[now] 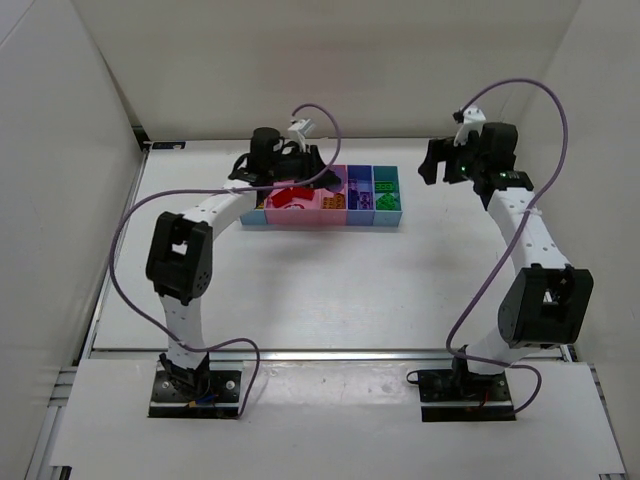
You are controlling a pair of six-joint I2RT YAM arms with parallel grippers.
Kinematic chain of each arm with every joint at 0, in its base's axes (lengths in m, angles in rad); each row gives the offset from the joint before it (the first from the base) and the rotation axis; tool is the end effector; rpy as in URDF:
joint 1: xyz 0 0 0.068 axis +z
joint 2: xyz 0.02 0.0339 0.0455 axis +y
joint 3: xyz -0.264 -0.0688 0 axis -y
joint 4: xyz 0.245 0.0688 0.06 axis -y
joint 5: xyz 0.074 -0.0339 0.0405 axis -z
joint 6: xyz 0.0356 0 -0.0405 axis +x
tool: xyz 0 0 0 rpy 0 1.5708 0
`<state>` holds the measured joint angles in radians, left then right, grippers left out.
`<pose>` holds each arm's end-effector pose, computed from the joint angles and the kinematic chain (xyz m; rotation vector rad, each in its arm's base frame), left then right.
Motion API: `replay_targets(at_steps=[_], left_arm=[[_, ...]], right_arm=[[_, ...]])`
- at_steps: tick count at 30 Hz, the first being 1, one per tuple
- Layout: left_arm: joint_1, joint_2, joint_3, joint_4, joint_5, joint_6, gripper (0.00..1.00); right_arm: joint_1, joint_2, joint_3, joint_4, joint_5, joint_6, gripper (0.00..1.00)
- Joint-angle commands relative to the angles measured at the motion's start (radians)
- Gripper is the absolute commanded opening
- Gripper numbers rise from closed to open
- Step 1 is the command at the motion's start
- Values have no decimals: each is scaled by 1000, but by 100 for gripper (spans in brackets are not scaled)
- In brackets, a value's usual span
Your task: Sort the legos into containers by color
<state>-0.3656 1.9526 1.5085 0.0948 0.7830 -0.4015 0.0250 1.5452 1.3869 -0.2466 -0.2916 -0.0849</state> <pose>0.4193 -0.1874 0.2734 0.5253 1.9483 -1.2500 0.3636 0.0193 0.3555 -0.2967 1.9434 0.2486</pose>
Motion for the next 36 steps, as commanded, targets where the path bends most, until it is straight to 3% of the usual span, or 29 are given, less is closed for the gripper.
replay_targets(at_steps=[1, 9, 27, 29, 34, 36], left_arm=[[-42, 44, 122, -122, -100, 72, 27], [-137, 192, 292, -179, -290, 112, 26], [-185, 385, 496, -231, -459, 136, 34], [-185, 391, 509, -240, -481, 136, 43], [-179, 393, 524, -237, -487, 128, 80], [-176, 388, 527, -219, -444, 127, 87]], right_arm=[[-20, -42, -69, -20, -58, 25, 95], [-48, -65, -100, -11, -80, 57, 96], [-96, -71, -131, -16, -122, 82, 97], [-94, -66, -131, -10, -129, 82, 97], [-96, -51, -126, -5, -138, 82, 97], [-96, -46, -130, 3, -139, 114, 96]])
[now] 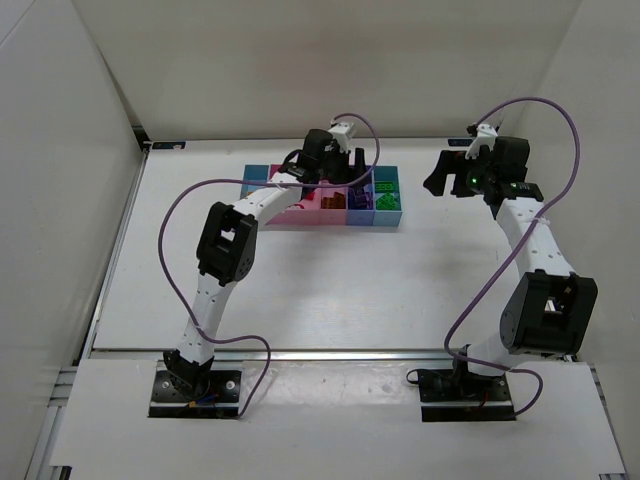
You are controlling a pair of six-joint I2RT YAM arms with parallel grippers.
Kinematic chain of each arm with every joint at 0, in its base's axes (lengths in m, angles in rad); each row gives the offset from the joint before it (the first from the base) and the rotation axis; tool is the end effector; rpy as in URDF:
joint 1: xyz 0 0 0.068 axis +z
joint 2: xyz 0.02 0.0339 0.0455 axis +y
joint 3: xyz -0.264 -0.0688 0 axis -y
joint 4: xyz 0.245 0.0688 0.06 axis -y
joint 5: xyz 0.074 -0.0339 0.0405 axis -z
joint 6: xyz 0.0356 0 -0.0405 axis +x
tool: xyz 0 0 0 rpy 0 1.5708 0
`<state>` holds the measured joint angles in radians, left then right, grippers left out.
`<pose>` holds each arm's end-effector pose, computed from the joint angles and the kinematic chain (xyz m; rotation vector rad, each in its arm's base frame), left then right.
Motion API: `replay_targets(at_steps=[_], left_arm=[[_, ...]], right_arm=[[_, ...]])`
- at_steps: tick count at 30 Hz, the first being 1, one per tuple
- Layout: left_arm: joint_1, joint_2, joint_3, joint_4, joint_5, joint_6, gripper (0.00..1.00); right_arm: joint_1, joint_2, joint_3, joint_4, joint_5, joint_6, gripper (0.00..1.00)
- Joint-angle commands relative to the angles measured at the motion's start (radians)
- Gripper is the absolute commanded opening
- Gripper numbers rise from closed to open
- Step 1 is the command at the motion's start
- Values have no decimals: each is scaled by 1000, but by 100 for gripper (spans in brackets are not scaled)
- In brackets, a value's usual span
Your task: Sort the legos into containers by color
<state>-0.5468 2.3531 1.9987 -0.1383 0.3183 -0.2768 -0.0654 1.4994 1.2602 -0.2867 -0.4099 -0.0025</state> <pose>0.4655 -0.2964 0.2210 0.4902 2.0867 -0.8247 0.3458 -0.0084 0.3235 -0.1814 2.0638 0.3871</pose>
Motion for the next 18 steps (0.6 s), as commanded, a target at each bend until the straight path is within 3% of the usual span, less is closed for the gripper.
replay_targets(at_steps=[1, 3, 8, 12, 15, 18], left_arm=[[7, -18, 43, 19, 45, 8, 94], [8, -24, 63, 20, 54, 17, 99], [54, -102, 129, -4, 57, -9, 99], [100, -221, 137, -136, 22, 109, 100], [169, -317, 88, -274, 2, 152, 99], [286, -443, -91, -317, 57, 165, 100]], right_arm=[[-4, -1, -10, 52, -24, 32, 95], [-2, -4, -13, 52, -39, 29, 95], [-2, -27, -10, 41, -63, -36, 95], [18, -15, 22, -12, -53, -80, 99], [18, 38, 59, -110, -107, -100, 99], [18, 58, 42, -111, -107, -143, 99]])
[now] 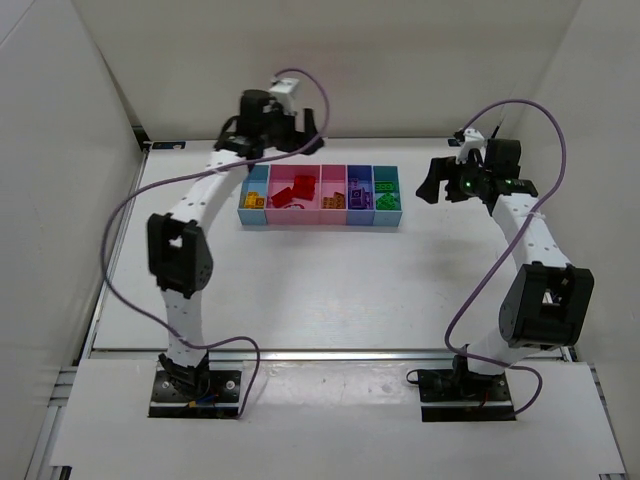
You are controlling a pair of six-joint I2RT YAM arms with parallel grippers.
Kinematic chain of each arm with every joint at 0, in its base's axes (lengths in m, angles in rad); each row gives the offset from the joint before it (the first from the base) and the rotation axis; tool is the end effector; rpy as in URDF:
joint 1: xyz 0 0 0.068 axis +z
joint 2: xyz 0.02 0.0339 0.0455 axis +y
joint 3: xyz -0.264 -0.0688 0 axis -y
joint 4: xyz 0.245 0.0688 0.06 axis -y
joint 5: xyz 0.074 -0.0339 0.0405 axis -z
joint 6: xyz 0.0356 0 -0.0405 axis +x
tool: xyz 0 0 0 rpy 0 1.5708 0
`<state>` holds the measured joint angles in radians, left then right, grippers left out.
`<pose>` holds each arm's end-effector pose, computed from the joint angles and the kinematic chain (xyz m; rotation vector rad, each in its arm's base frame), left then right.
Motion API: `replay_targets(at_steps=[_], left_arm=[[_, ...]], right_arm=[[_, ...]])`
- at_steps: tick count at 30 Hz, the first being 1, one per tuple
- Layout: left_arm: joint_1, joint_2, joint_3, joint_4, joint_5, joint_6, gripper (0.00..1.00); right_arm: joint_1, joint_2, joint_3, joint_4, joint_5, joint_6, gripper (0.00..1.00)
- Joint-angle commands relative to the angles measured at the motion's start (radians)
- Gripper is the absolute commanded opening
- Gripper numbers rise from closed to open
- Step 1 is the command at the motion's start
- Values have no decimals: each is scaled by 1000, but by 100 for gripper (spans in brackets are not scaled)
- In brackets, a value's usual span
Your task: Sort the legos into containers by color
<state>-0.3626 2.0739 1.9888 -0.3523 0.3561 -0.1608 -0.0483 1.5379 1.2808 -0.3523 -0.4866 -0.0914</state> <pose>0.4573 -0.1867 0.3383 0.4364 1.9994 -0.6882 0.3504 -0.0003 0.3127 -0.3194 2.1094 0.4469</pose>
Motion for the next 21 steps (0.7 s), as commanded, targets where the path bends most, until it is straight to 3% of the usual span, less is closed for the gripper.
replay_targets(at_steps=[1, 6, 9, 12, 21], left_arm=[[135, -229, -185, -103, 38, 34, 99], [419, -369, -363, -195, 95, 35, 100], [505, -409, -419, -293, -39, 84, 99], [537, -486, -545, -321, -133, 199, 99], [539, -617, -823, -214, -201, 175, 99]], right_arm=[[1, 25, 19, -42, -29, -74, 99], [-15, 18, -41, 22, -41, -120, 99], [-33, 25, -55, 41, -64, -136, 99], [-68, 37, -55, 47, -70, -149, 99], [-139, -2, -112, 50, -83, -174, 99]])
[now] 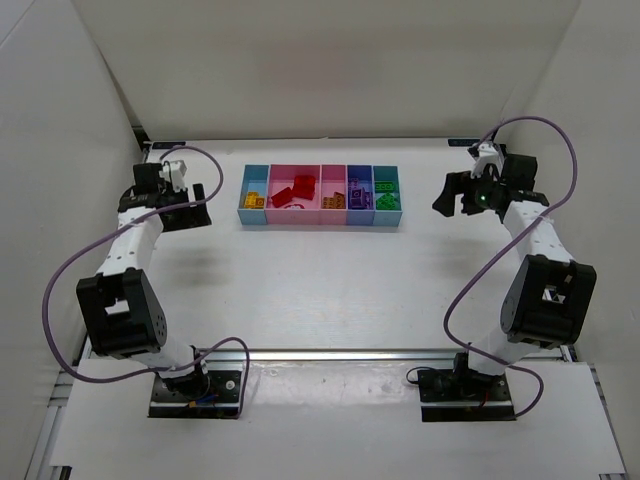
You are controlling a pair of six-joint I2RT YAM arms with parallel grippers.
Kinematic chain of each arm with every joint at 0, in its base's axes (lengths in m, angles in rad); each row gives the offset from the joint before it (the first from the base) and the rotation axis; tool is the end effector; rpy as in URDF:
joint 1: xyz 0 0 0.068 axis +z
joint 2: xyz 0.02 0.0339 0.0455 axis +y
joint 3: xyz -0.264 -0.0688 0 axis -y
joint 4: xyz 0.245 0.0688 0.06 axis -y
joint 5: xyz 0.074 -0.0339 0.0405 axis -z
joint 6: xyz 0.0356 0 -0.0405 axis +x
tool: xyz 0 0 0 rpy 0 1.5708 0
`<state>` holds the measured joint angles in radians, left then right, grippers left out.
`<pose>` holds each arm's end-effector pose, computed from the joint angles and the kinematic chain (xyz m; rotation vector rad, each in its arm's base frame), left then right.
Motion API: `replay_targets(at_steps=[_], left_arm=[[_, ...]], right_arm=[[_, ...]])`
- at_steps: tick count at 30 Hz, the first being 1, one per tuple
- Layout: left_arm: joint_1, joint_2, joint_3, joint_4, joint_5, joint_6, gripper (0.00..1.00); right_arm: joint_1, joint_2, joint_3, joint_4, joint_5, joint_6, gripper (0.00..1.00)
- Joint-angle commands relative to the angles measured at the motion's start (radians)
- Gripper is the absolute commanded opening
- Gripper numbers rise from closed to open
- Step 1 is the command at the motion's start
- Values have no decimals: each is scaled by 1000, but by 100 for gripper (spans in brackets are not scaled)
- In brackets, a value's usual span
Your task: Sort the legos into containers by color
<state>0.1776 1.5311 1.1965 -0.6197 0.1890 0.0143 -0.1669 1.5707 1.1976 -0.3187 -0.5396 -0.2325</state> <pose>0.3197 0.0506 0.2646 -0.1290 2.5043 -0.1600 0.3487 -0.0402 0.2774 -0.3510 2.1465 0.3834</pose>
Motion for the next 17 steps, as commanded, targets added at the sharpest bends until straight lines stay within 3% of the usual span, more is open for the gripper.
replay_targets(at_steps=[1, 17], left_arm=[[-1, -77, -40, 61, -40, 0, 99], [2, -101, -84, 109, -37, -10, 99]], right_arm=[[-23, -43, -32, 13, -33, -37, 99], [-26, -43, -21, -17, -45, -71, 99]])
